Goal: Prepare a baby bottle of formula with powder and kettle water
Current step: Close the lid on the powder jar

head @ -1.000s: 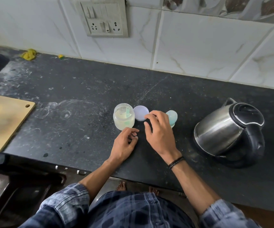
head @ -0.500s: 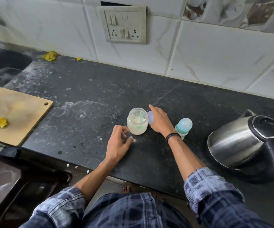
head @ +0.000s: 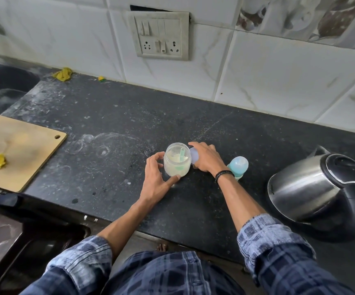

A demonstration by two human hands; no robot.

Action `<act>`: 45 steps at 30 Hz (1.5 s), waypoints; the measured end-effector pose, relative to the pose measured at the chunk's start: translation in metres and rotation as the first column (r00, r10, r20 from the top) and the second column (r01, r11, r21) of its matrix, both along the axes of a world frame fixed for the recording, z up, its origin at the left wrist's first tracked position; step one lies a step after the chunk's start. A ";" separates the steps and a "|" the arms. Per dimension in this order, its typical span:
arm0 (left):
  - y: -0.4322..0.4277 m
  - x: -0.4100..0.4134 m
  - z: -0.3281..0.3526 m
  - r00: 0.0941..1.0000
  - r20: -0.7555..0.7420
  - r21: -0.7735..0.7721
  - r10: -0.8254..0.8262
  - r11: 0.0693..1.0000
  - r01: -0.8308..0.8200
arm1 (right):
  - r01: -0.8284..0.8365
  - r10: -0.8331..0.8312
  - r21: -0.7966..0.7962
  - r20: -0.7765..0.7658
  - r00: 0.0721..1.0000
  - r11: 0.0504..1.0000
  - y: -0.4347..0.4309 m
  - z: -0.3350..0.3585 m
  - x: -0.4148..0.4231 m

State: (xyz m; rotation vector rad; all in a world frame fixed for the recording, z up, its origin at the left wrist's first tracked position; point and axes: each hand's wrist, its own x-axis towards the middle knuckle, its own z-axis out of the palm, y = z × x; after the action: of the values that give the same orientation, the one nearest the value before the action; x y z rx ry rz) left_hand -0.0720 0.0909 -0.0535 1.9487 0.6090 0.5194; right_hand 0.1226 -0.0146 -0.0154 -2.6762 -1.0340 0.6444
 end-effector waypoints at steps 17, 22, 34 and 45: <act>-0.003 0.012 0.008 1.000 -0.004 -0.036 0.007 0.999 -0.007 | 0.381 -0.144 0.761 -0.362 0.921 0.524 0.006 0.051 -0.040; -0.005 0.014 0.014 1.000 0.022 -0.103 -0.011 0.995 0.013 | 0.327 -0.109 0.767 -0.322 0.940 0.553 0.004 0.032 -0.061; -0.003 0.017 0.019 0.999 -0.006 -0.132 -0.041 0.990 0.040 | 0.166 -0.097 0.736 -0.135 0.986 0.656 -0.014 0.017 -0.079; 0.004 0.019 0.018 0.998 -0.006 -0.196 -0.056 0.979 0.054 | 0.055 -0.066 0.663 -0.009 0.998 0.746 -0.013 0.027 -0.079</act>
State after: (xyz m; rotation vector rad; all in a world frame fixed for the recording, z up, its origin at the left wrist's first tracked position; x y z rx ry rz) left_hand -0.0533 0.0946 -0.0355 1.7782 0.5895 0.3984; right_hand 0.0434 -0.0276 0.0115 -2.0645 -0.9422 0.1742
